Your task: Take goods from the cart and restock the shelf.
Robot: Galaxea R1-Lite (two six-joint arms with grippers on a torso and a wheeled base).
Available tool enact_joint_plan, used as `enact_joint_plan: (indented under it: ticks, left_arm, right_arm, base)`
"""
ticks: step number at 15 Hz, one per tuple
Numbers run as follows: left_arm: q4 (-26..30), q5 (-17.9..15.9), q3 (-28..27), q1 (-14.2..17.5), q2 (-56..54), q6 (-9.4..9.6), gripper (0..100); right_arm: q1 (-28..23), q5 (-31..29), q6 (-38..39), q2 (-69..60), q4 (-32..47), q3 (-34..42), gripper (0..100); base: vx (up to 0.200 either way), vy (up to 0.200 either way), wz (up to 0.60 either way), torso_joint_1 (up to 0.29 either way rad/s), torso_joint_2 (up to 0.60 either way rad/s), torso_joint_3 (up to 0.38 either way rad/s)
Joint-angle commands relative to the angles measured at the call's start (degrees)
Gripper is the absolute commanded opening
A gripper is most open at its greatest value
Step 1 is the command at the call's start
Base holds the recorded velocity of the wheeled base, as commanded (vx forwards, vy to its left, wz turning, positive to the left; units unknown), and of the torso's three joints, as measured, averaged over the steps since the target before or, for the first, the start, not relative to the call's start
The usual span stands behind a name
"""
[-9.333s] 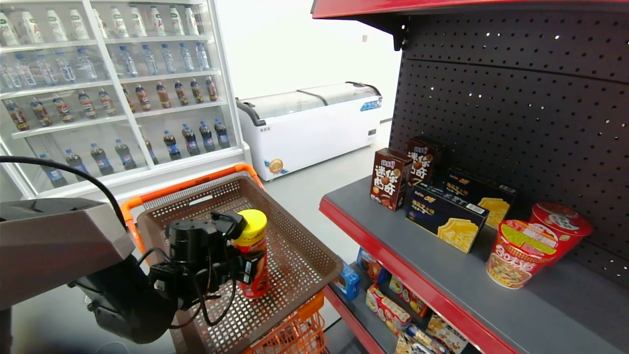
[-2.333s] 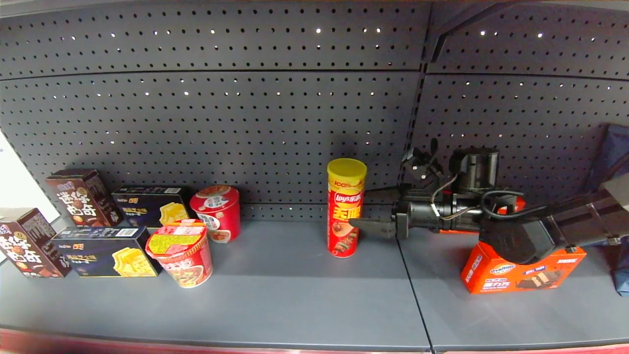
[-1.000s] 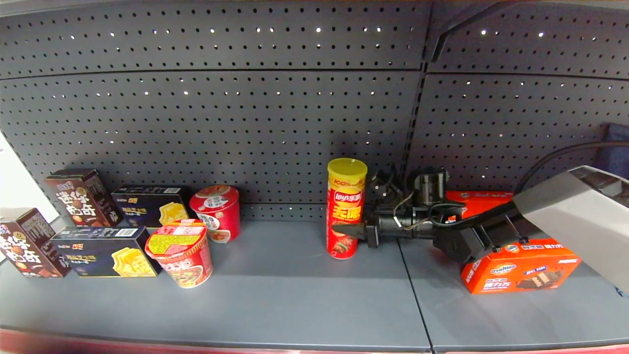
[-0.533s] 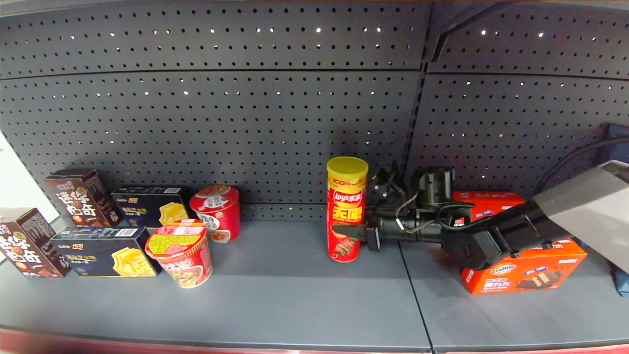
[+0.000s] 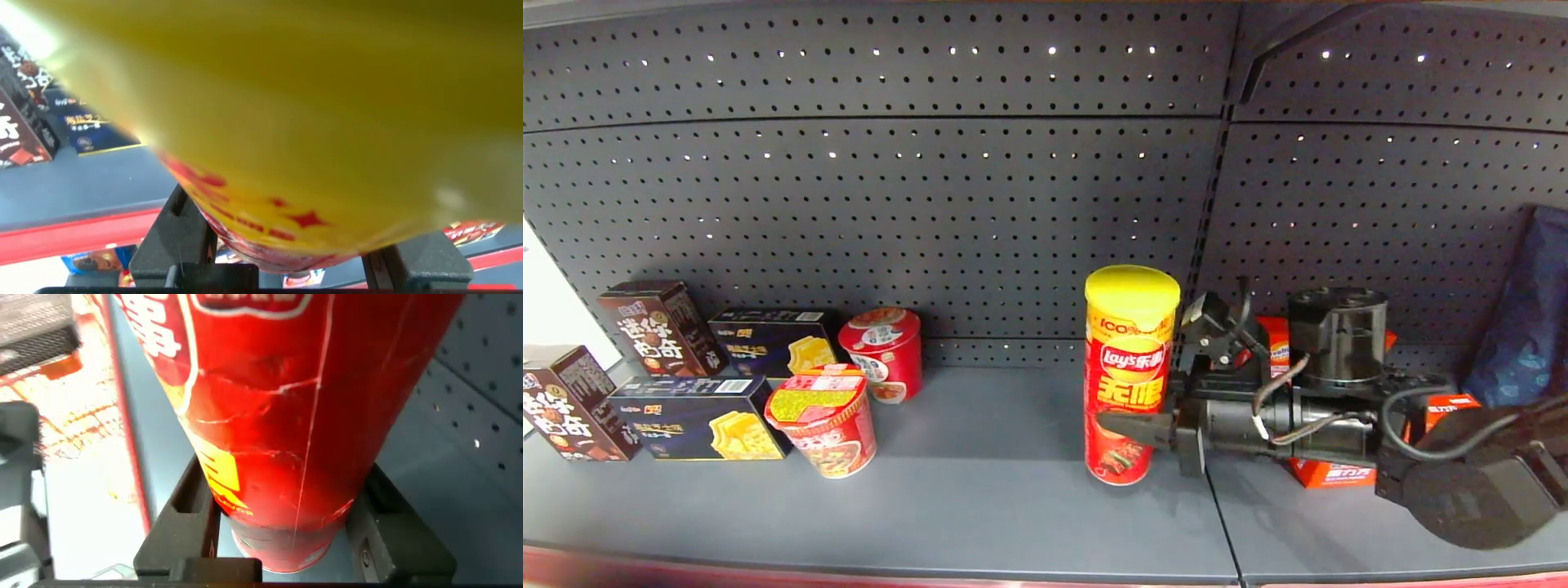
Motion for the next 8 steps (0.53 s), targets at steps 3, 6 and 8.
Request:
enact_joint_plan:
  ticks: [3, 6, 8]
  left_arm:
    - [-0.01, 0.01, 0.9, 0.06, -0.18, -0.04, 0]
    - [-0.01, 0.27, 0.37, 0.23, -0.01, 0.05, 0]
    - [-0.01, 0.27, 0.1, 0.41, 0.17, 0.13, 0]
  right_arm:
    - [2.29, -0.13, 0.93, -4.21, -14.66, 14.88, 0]
    - [2.02, 0.22, 2.77, -2.01, -20.46, 18.22, 0]
    - [1.76, 0.31, 2.86, -0.16, -20.82, 17.96, 0]
  base:
    - [0.0, 0.0, 0.0, 0.0, 0.0, 0.0]
    - [0.0, 0.0, 0.0, 0.0, 0.0, 0.0]
    - [0.0, 0.0, 0.0, 0.0, 0.0, 0.0]
